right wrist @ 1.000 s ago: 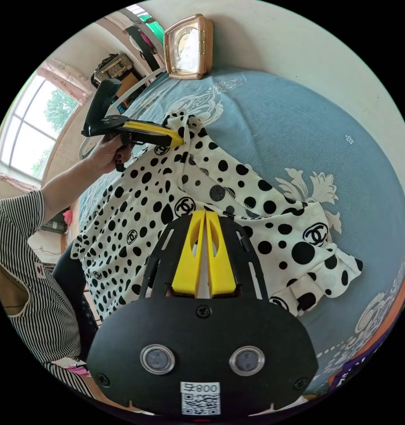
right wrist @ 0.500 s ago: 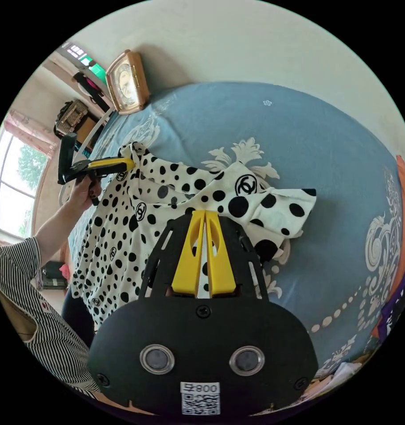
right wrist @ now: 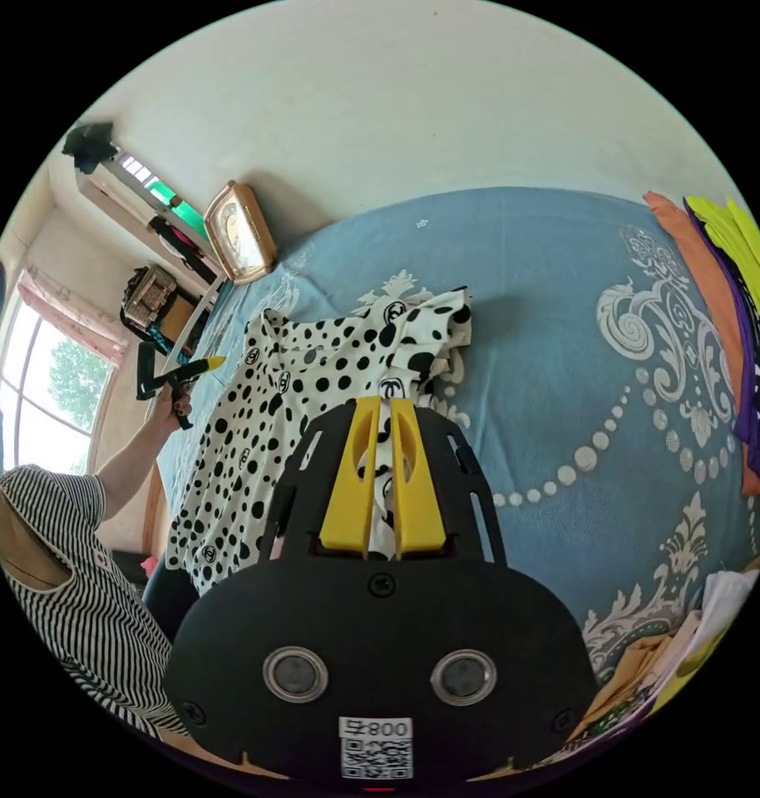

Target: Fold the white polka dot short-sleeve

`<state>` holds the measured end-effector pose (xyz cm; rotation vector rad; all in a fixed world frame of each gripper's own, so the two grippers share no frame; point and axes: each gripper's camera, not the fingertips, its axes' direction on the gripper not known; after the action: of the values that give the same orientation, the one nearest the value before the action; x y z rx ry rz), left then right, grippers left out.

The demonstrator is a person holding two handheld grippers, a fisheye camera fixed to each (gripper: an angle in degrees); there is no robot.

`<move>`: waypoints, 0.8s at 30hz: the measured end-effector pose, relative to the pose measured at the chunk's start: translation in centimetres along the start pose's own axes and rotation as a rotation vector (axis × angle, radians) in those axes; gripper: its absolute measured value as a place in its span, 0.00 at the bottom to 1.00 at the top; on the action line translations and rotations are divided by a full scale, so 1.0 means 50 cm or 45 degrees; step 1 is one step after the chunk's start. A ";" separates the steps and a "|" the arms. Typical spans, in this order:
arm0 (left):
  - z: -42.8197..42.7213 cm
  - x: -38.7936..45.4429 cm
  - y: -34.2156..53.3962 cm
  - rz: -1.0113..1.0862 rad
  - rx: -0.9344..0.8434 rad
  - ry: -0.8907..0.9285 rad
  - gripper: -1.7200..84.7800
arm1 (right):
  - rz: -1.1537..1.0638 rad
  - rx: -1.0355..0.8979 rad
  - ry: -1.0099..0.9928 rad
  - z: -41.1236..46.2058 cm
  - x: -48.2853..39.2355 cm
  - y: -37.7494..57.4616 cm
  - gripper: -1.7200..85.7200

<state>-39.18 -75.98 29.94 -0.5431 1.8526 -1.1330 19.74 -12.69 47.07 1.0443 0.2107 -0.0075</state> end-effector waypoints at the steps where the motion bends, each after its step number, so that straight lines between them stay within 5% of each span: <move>1: 0.002 -0.012 -0.008 -0.021 -0.007 0.018 0.13 | 0.017 0.006 -0.006 -0.002 0.019 -0.004 0.07; 8: 0.069 -0.077 -0.099 -0.107 -0.067 0.128 0.13 | 0.204 0.053 0.057 0.051 0.123 -0.056 0.09; 24: -0.028 -0.119 -0.020 -0.152 0.146 0.160 0.08 | 0.401 0.134 -0.103 0.075 0.251 0.044 0.03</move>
<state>-37.31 -71.48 33.76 -0.5324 1.8678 -1.3716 32.89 -13.61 48.55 1.1710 -0.0294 0.2253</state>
